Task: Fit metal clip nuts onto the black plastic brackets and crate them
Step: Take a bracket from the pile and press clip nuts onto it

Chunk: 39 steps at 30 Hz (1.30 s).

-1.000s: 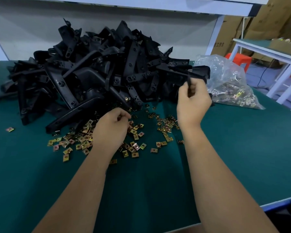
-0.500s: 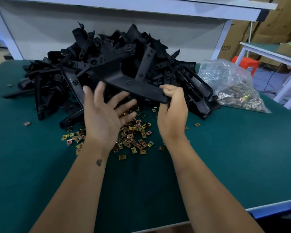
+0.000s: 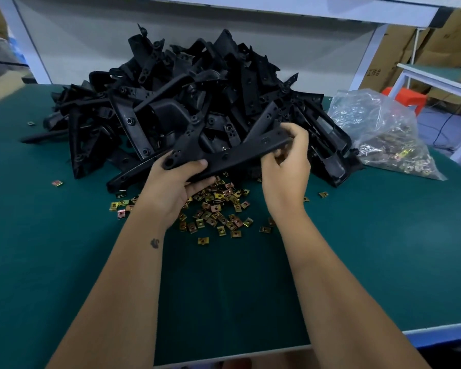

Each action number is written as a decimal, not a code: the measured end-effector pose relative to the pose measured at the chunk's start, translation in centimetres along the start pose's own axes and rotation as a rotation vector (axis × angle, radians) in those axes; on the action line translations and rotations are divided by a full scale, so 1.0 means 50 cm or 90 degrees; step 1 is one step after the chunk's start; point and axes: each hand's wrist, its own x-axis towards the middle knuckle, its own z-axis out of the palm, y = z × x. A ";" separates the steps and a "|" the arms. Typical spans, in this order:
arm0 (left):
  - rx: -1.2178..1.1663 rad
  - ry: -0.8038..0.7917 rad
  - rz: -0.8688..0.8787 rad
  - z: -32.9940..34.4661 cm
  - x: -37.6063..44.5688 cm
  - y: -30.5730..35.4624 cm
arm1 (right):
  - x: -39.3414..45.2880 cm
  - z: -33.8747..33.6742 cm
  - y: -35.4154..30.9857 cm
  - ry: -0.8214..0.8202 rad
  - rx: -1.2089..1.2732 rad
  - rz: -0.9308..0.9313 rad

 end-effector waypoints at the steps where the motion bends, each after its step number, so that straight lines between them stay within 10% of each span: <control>1: -0.012 -0.004 0.005 0.001 -0.001 0.000 | 0.000 0.002 -0.003 -0.019 0.036 0.026; 9: -0.109 0.090 0.074 0.007 0.005 -0.005 | -0.004 0.010 -0.022 -0.207 0.376 0.200; 19: -0.267 0.127 0.065 -0.031 0.034 0.002 | -0.024 0.024 0.009 -0.465 -0.331 -0.048; 26: -0.296 0.147 0.049 -0.039 0.027 0.021 | -0.018 0.031 0.018 -0.470 -0.362 -0.089; 39: 0.809 0.132 0.278 -0.004 -0.004 0.004 | -0.006 0.026 0.000 -0.270 -0.016 0.066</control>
